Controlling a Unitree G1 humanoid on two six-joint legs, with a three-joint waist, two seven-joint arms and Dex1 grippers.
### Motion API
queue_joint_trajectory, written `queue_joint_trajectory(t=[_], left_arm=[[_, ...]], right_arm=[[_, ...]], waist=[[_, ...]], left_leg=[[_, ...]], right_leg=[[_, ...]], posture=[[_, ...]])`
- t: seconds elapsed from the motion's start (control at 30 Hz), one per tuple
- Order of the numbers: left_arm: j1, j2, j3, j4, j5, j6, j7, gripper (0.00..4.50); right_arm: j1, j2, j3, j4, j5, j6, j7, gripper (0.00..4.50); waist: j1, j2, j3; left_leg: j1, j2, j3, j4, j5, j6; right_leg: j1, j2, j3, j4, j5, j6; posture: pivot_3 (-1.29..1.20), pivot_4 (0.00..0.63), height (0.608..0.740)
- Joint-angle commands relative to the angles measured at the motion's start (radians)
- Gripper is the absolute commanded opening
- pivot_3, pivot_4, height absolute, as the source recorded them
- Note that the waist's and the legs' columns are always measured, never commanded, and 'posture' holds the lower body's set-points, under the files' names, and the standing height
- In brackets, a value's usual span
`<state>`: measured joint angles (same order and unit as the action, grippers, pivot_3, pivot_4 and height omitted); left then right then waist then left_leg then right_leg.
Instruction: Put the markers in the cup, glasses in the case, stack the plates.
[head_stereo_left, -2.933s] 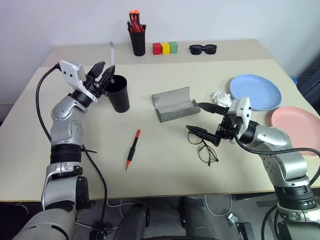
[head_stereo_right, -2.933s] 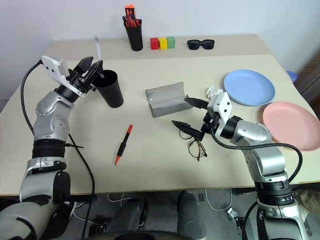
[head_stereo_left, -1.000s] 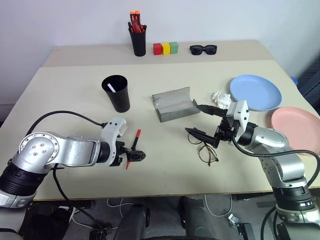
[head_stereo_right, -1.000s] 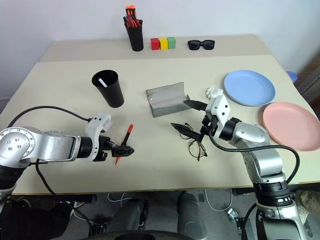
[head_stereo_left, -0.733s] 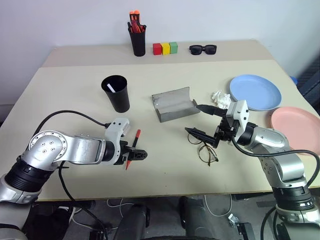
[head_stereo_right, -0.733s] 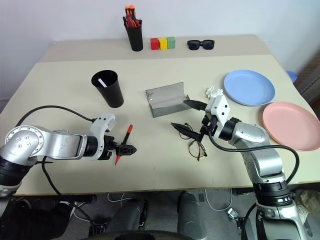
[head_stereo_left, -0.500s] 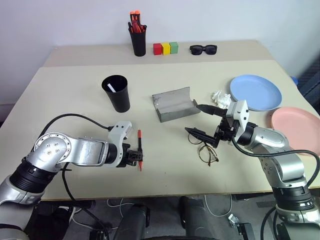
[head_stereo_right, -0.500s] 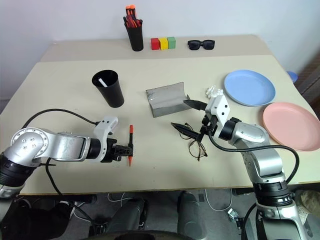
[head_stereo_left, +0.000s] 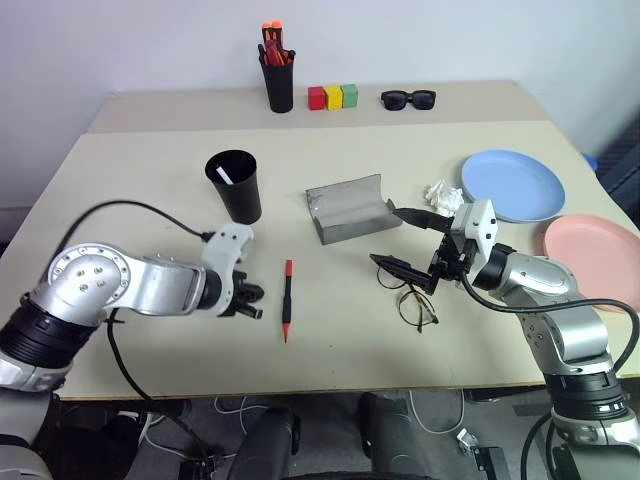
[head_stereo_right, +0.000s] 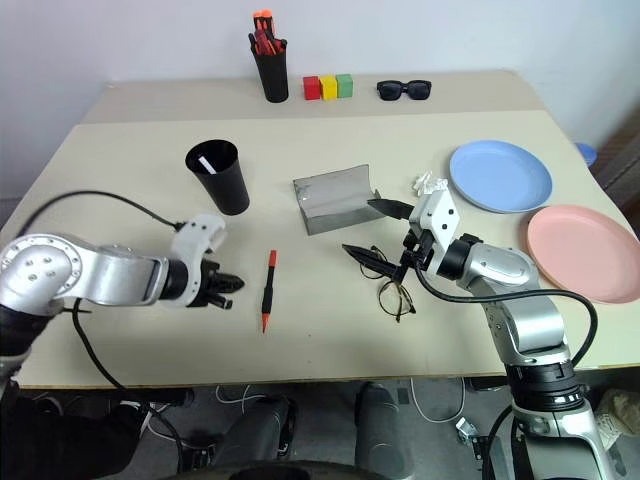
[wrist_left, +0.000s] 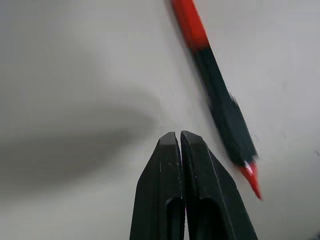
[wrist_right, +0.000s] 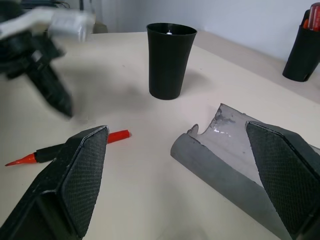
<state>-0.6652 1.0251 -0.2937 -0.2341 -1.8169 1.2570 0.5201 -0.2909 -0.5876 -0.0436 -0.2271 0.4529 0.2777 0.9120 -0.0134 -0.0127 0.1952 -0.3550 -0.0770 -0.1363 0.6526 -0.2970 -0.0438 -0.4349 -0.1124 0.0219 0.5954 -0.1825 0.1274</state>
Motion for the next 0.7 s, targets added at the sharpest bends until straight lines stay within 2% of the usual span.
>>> queue_joint_trajectory(t=[0.03,0.07,0.17,0.3,0.4,0.7], left_arm=[[-0.018,0.005,0.041,-0.021,0.045,0.023,-0.071,0.05],[-0.003,-0.013,0.054,-0.018,0.032,-0.004,-0.066,0.05],[0.009,-0.034,0.05,-0.009,-0.044,-0.032,-0.045,0.84],[0.014,-0.051,0.003,-0.021,-0.124,-0.06,0.022,2.87],[0.001,-0.087,-0.02,-0.019,-0.123,-0.079,0.066,4.17],[-0.021,-0.129,-0.102,0.063,-0.155,-0.04,0.115,4.17]], right_arm=[[-0.02,0.006,-0.004,-0.01,0.001,-0.023,0.003,4.5],[-0.022,0.007,-0.002,-0.009,0.0,-0.024,0.004,4.5],[-0.029,0.008,0.001,-0.007,0.001,-0.021,0.005,4.5],[-0.032,0.004,0.002,-0.003,0.002,-0.019,0.011,4.5],[-0.034,0.007,0.007,-0.002,0.001,-0.017,0.014,4.5],[-0.039,0.012,0.012,0.006,-0.002,-0.021,0.011,4.5]], waist=[[0.0,0.0,0.0],[0.0,0.0,0.0],[0.002,0.0,0.0],[0.003,0.0,0.0],[0.003,0.0,0.0],[0.003,0.0,0.0]], left_leg=[[0.0,0.0,0.0,0.0,0.0,0.0],[0.0,0.0,0.0,-0.001,0.0,0.0],[0.0,0.0,0.0,0.0,0.0,0.0],[0.0,0.0,0.0,0.0,0.0,0.0],[0.0,0.0,0.0,0.0,0.0,0.0],[0.0,0.0,0.0,0.0,0.0,-0.001]], right_leg=[[0.0,0.0,0.0,0.0,0.0,0.0],[0.0,0.0,0.0,0.0,0.0,0.0],[0.0,0.0,0.0,0.0,0.0,0.0],[0.0,0.0,0.0,0.0,0.0,0.0],[0.0,0.0,0.0,0.0,0.0,0.0],[0.0,0.0,0.0,0.0,0.0,0.0]], posture=[[0.0,0.15,0.74],[0.0,0.15,0.74],[0.0,0.15,0.74],[0.0,0.15,0.74],[0.0,0.15,0.74],[0.0,0.15,0.74]])
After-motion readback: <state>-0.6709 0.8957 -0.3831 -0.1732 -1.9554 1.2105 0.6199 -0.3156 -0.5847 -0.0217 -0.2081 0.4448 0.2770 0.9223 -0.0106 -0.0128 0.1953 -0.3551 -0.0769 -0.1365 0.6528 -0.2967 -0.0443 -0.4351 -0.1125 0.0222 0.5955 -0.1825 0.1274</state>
